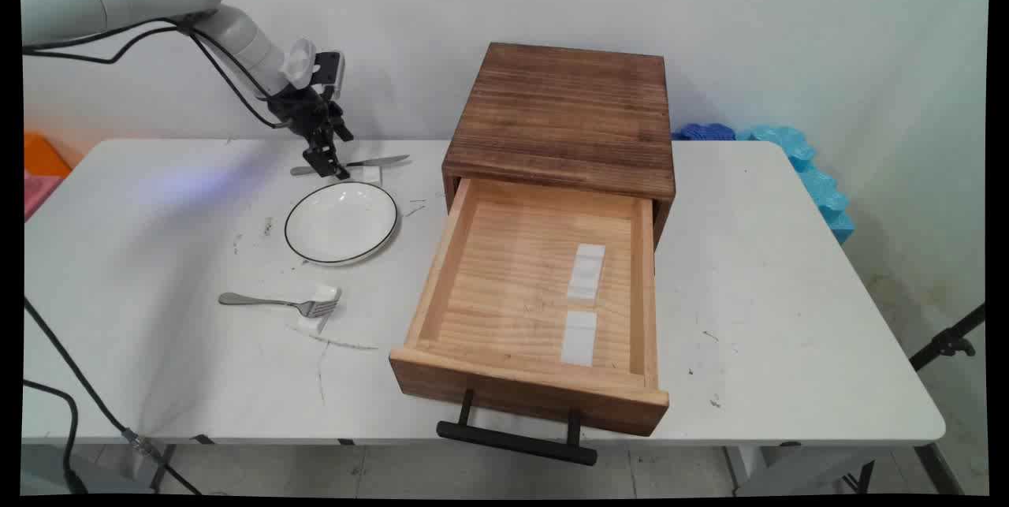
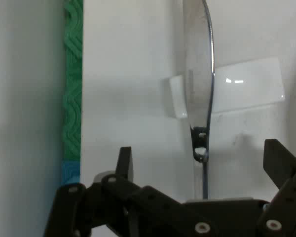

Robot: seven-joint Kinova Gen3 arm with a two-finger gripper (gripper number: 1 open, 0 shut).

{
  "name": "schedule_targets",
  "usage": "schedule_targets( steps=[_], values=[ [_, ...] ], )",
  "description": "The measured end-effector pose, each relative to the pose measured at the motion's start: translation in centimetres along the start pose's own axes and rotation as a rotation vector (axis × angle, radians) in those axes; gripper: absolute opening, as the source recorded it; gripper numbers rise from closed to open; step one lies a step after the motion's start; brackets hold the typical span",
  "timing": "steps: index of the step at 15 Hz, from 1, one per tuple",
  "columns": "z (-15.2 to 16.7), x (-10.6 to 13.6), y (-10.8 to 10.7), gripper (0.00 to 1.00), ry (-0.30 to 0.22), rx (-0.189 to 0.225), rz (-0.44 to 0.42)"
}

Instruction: Pick up the knife from the left of the white plate

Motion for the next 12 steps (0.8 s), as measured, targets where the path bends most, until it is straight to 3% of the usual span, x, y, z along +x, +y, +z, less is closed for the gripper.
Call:
schedule_targets(
  steps=[12],
  values=[
    [1.4, -0.3, -1.5, 1.00, 0.008, -0.045, 0.050]
  ],
)
